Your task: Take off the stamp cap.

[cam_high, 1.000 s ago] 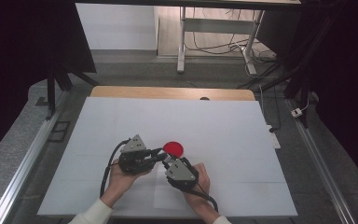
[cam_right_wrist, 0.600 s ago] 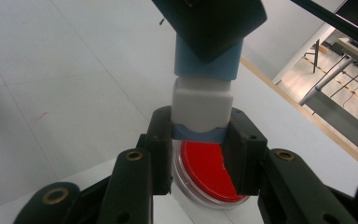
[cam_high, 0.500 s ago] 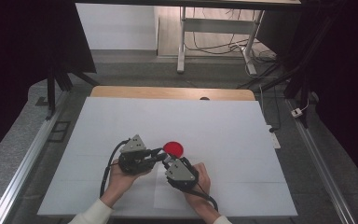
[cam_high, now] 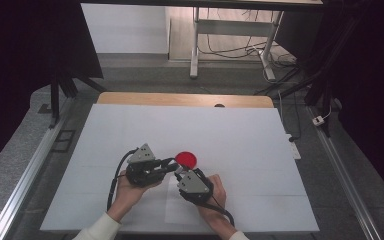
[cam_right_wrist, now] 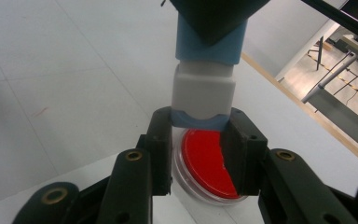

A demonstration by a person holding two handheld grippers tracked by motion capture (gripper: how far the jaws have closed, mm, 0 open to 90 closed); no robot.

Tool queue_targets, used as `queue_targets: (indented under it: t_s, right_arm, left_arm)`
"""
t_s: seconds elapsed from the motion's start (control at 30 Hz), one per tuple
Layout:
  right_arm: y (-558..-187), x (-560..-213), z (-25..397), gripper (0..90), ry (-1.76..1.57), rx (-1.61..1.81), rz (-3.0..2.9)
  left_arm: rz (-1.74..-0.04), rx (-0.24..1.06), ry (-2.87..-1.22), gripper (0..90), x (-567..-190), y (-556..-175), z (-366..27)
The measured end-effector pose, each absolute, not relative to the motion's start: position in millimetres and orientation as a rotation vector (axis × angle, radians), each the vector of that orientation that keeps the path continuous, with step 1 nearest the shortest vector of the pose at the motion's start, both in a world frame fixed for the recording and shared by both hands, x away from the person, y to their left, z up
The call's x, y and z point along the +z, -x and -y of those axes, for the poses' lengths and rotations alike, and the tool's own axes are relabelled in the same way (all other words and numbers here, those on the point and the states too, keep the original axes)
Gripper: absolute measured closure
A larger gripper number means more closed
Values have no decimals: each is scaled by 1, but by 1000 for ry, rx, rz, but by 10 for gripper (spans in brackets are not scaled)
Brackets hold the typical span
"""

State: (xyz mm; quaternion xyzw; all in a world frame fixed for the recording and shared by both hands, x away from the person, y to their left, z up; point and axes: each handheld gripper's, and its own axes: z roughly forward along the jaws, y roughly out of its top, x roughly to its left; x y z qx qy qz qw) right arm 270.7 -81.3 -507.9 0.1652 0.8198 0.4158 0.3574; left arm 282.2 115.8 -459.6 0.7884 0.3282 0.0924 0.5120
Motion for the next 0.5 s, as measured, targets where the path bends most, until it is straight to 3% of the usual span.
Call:
queue_targets:
  t_s: [0.5]
  right_arm:
    - [-269,-508,82,653,-418,1070,-2094]
  left_arm:
    - [-796,206,-1883,754,-461,-283,-116]
